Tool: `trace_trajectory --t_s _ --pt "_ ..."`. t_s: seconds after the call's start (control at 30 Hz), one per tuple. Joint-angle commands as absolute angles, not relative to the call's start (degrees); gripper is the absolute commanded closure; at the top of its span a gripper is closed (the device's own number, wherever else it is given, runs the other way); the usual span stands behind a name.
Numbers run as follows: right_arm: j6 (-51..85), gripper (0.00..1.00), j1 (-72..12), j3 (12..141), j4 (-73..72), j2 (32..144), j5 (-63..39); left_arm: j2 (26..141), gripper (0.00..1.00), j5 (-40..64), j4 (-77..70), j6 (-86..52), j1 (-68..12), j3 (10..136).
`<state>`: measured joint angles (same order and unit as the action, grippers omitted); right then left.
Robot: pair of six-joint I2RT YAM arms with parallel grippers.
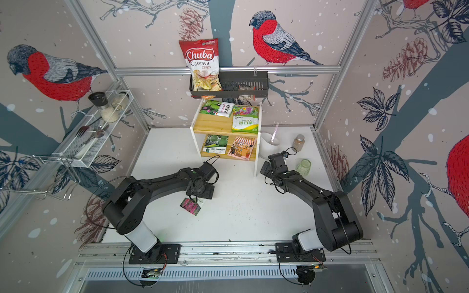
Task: Take the seed bag off the shelf
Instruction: Adjust the seed packet at the center of the board, then pick up the seed packet from the shelf.
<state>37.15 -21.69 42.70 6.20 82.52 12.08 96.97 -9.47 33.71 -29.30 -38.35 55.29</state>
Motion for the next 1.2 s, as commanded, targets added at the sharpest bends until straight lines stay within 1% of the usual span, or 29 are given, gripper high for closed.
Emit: trace_trajectory --t_s 0.0,0.23,0.4,0.57,0.7,0.8,0.9,0.97,1.07,1.17 --pt "35.9 0.00 -21.5 42.7 6.2 81.8 12.2 98.6 0.15 -10.5 32.5 -31.1 -38.5 53.7" --pt "35.8 0.00 -21.1 43.0 6.7 80.6 13.0 98.2 0.16 -12.3 32.3 -36.7 -38.4 48.9" --pt "36.2 0.00 -21.0 43.3 6.9 80.6 12.9 94.1 0.16 -14.1 33.1 -38.2 -37.2 44.1" --pt "36.6 0.00 -20.9 43.1 7.0 80.4 12.9 88.6 0.16 -15.8 33.7 -37.8 -33.7 39.6" --pt "36.7 0.00 -20.9 42.9 7.1 80.1 12.9 85.7 0.15 -16.6 34.6 -37.9 -31.9 39.7" --pt "36.9 0.00 -20.9 43.0 7.3 79.8 12.9 84.8 0.15 -18.3 37.4 -38.6 -31.3 42.4" --pt "37.2 0.00 -20.9 42.9 7.2 79.6 12.7 81.1 0.15 -18.2 40.6 -39.1 -31.3 46.9" --pt "37.4 0.00 -21.0 42.8 7.2 79.4 12.7 78.1 0.14 -18.7 44.6 -39.5 -31.3 52.2" --pt "37.8 0.00 -20.9 42.7 7.1 79.1 12.7 74.6 0.12 -20.1 51.5 -40.0 -31.3 63.5" --pt "38.3 0.00 -20.9 42.5 6.7 78.9 12.7 72.4 0.11 -18.0 53.0 -39.7 -31.3 73.5"
